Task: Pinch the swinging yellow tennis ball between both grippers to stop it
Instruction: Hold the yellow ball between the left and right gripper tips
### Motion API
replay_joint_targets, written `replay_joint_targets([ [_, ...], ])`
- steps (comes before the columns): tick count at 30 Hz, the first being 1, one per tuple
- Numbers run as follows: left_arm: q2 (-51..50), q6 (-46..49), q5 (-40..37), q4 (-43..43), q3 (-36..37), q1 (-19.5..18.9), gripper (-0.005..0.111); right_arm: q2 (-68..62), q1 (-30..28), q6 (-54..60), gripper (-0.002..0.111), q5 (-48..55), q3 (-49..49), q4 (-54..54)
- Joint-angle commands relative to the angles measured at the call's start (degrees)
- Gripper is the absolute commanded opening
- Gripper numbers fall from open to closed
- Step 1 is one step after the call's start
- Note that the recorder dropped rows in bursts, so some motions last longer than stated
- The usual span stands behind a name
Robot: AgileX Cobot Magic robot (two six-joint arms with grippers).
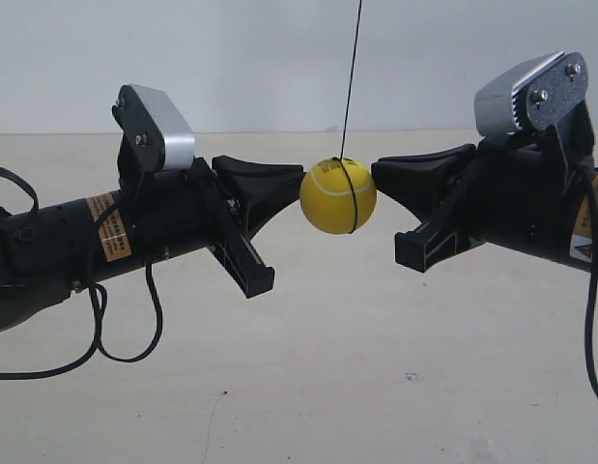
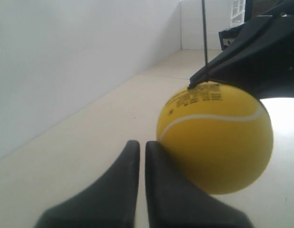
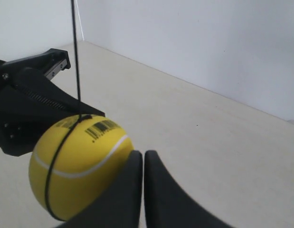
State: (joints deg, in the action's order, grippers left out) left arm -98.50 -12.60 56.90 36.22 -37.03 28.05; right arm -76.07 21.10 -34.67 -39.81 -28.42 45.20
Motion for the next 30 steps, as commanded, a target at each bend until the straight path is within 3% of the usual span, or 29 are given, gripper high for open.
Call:
replay_joint_targets([
  [1, -0.2, 0.0, 0.0, -0.4, -0.3, 0.6, 0.005, -0.1, 0.1, 0.1, 0.000, -0.3, -0.3, 0.4],
  [30, -0.2, 0.0, -1.3, -0.4, -0.3, 0.6, 0.005, -0.1, 0.1, 0.1, 0.000, 0.0, -0.3, 0.4],
])
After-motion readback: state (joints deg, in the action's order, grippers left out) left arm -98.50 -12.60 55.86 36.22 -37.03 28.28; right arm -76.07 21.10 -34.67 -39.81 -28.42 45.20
